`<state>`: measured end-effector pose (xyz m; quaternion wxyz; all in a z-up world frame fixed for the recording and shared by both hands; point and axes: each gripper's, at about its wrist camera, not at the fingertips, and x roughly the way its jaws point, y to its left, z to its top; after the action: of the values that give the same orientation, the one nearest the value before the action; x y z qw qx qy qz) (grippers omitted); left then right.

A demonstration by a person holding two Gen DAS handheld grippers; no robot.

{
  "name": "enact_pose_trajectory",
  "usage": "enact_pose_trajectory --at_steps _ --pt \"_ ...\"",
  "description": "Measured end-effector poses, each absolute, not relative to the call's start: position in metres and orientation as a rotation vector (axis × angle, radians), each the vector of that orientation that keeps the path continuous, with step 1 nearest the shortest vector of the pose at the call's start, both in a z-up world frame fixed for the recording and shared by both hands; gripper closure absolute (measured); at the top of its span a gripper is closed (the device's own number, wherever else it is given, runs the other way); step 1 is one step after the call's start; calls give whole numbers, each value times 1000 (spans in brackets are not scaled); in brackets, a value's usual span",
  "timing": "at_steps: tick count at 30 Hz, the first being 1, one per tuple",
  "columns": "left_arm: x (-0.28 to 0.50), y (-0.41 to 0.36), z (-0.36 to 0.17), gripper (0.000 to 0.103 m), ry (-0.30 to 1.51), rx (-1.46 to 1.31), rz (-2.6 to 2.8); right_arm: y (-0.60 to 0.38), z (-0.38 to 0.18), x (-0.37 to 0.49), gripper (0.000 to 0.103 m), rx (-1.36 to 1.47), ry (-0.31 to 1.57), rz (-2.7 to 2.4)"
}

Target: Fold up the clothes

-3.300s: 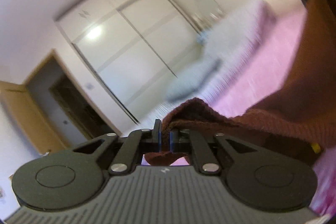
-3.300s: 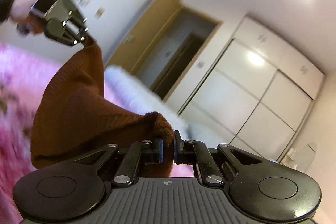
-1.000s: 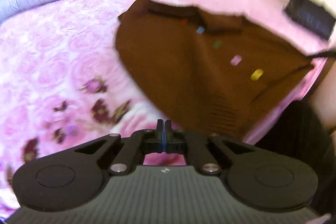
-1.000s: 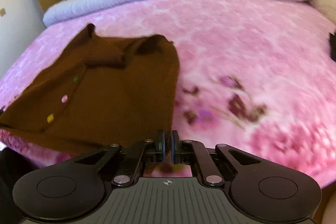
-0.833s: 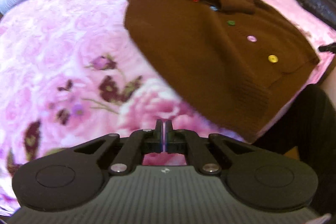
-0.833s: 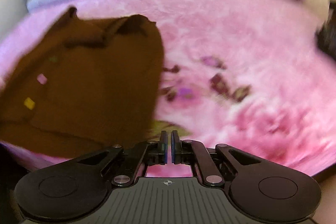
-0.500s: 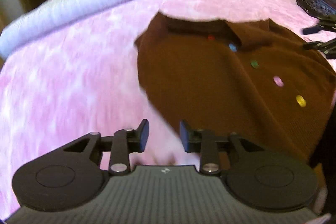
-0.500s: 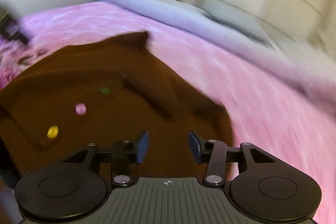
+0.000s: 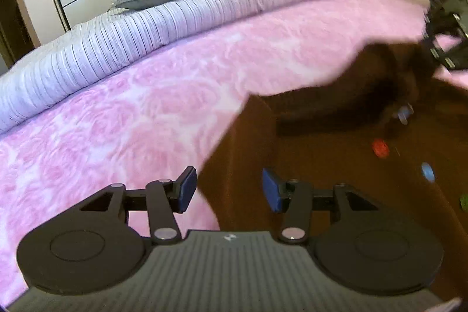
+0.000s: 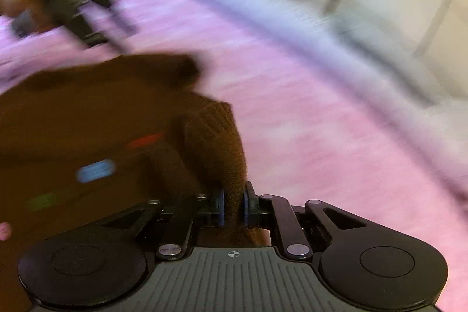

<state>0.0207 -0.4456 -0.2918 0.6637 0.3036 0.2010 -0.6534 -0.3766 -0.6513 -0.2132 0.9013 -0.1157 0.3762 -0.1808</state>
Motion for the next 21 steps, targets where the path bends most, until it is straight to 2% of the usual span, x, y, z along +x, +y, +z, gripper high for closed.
enact_pose_trajectory --at_steps 2,4,6,13,16,18,21 --pt "29 -460 -299 56 468 649 -1466 -691 -211 -366 89 -268 766 -447" --pt "37 -465 -299 53 503 609 -1454 -721 -230 -349 74 -292 811 -506" --pt "46 -465 -300 53 531 591 -1450 -735 -247 -336 69 -334 868 -631" --pt "65 -481 -326 55 653 638 -1462 -677 -229 -340 64 -99 732 -437" --pt "64 -486 -331 64 674 601 -1498 -668 -230 -312 60 91 735 -241" --pt "62 -487 -332 79 672 586 -1516 -660 -236 -284 55 193 758 -163" --pt "59 -484 -329 92 654 574 -1538 -648 -245 -239 52 269 775 -111"
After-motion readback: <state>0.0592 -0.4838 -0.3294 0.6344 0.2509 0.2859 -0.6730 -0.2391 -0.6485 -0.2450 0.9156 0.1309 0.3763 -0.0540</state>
